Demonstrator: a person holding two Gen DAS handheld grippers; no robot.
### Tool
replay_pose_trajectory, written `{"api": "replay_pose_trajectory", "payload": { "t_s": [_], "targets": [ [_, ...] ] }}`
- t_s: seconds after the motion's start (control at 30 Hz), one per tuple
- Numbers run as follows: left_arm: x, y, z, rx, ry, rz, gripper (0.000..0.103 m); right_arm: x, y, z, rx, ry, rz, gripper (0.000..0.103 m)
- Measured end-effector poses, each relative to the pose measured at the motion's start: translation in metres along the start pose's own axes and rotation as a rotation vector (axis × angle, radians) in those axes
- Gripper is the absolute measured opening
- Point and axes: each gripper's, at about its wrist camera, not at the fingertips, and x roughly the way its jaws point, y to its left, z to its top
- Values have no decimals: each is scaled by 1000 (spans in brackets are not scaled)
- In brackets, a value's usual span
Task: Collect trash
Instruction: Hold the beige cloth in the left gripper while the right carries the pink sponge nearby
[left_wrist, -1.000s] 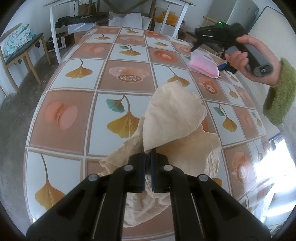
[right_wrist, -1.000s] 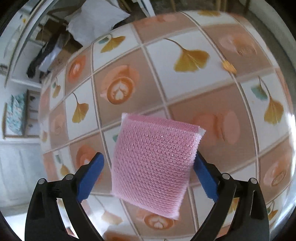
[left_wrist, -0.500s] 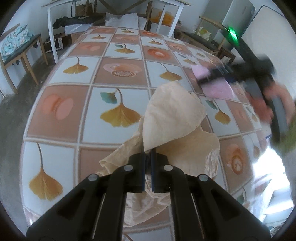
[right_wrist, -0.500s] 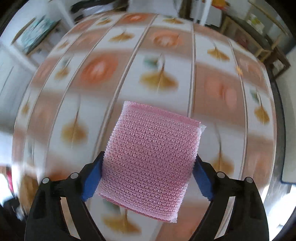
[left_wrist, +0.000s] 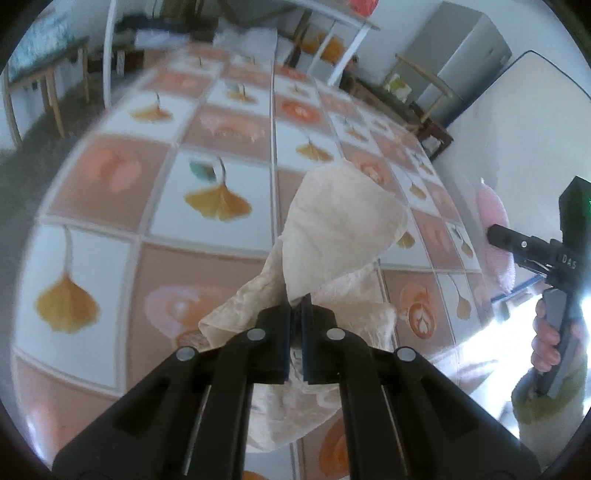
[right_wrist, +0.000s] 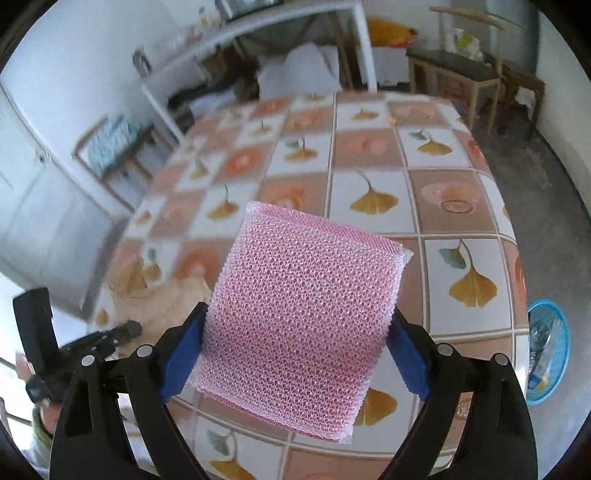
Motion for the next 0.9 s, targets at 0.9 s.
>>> {"api": "replay_pose_trajectory", "payload": {
  "t_s": [0.9],
  "targets": [
    [-39,-85,-44,724,-404,649,3,5,37,-12,-89,-30,76,92]
  ]
}}
